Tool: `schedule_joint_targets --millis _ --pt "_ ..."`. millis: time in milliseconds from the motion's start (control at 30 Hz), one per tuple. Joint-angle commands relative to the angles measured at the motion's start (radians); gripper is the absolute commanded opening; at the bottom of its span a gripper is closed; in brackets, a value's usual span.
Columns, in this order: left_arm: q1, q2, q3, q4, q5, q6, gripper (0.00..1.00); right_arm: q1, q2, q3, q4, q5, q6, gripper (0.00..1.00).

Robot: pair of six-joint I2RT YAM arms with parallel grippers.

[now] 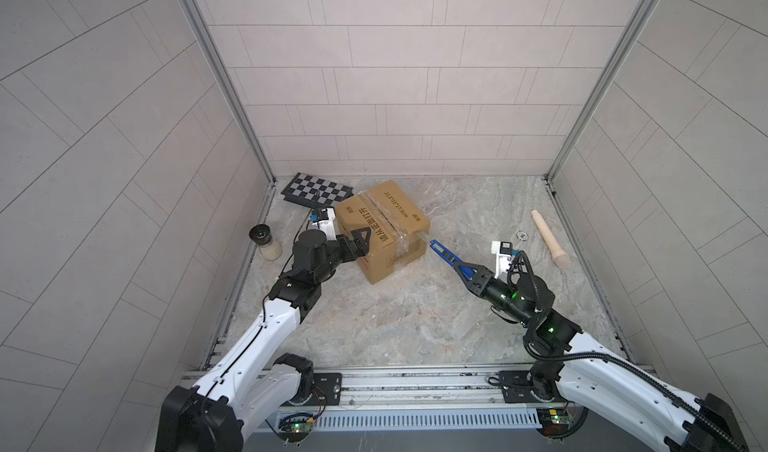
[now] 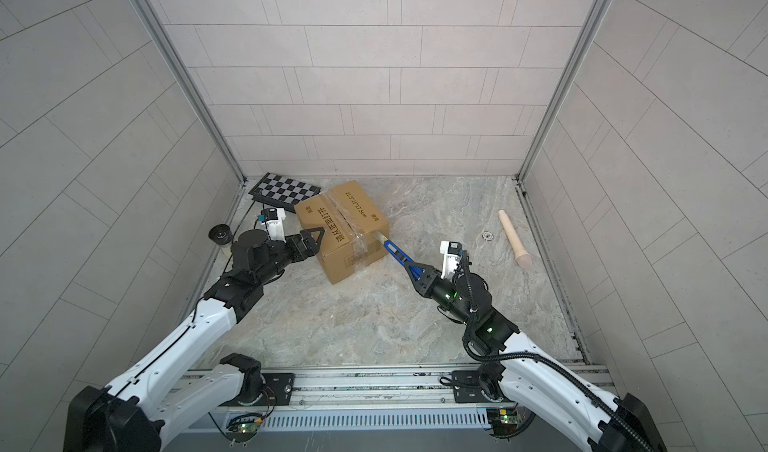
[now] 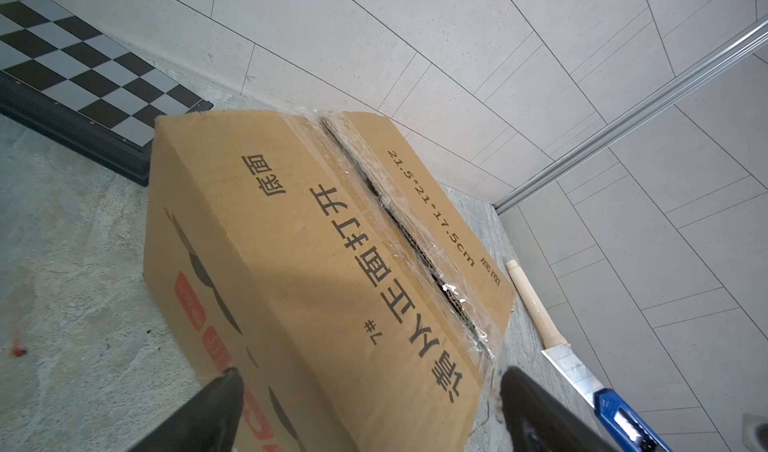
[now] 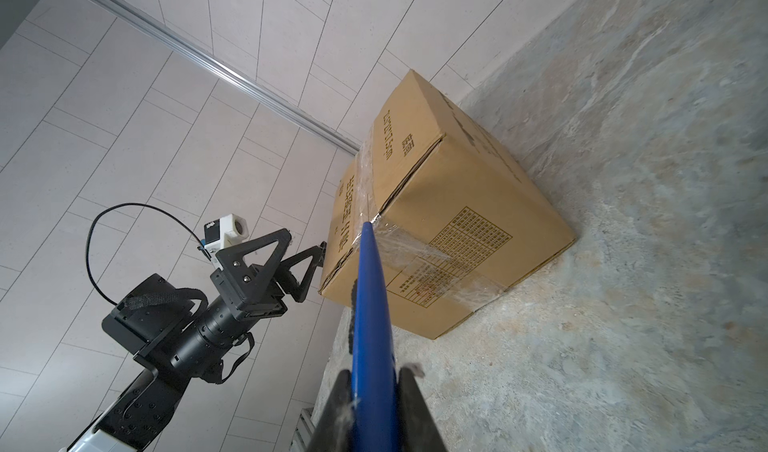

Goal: Unpack the express box

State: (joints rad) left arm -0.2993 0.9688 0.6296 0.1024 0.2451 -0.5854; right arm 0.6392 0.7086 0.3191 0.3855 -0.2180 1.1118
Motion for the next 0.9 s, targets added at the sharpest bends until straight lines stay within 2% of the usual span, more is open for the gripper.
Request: schedule_joint_targets --millis 0,167,333,400,500,667,867 --pt "0.0 -0.01 -0.011 0.036 0.0 0.001 1.0 0.009 0.01 0.001 0.057 0.002 0.022 0.0" --pt "0.008 -0.004 0.007 0.005 -0.025 0.008 1.0 0.007 -0.012 -0.007 0.051 0.055 -0.016 0.0" --pt "0.023 0.014 -0.001 0.037 -0.016 -0.011 1.0 -0.089 -0.116 0.053 -0.161 0.145 -0.096 0.0" --pt "0.023 0.029 -0.009 0.075 0.001 -0.022 1.0 -0.146 -0.105 0.089 -0.239 0.169 -0.124 0.0" --pt "0.024 0.067 -0.022 0.145 0.037 -0.054 1.0 -0.206 0.029 0.177 -0.249 0.128 -0.211 0.0" --pt "0.023 0.132 -0.036 0.233 0.074 -0.096 1.0 -0.218 0.336 0.383 -0.193 0.014 -0.379 0.0" --pt "0.024 0.191 -0.054 0.309 0.097 -0.137 1.0 -0.224 0.597 0.57 -0.19 -0.066 -0.487 0.0"
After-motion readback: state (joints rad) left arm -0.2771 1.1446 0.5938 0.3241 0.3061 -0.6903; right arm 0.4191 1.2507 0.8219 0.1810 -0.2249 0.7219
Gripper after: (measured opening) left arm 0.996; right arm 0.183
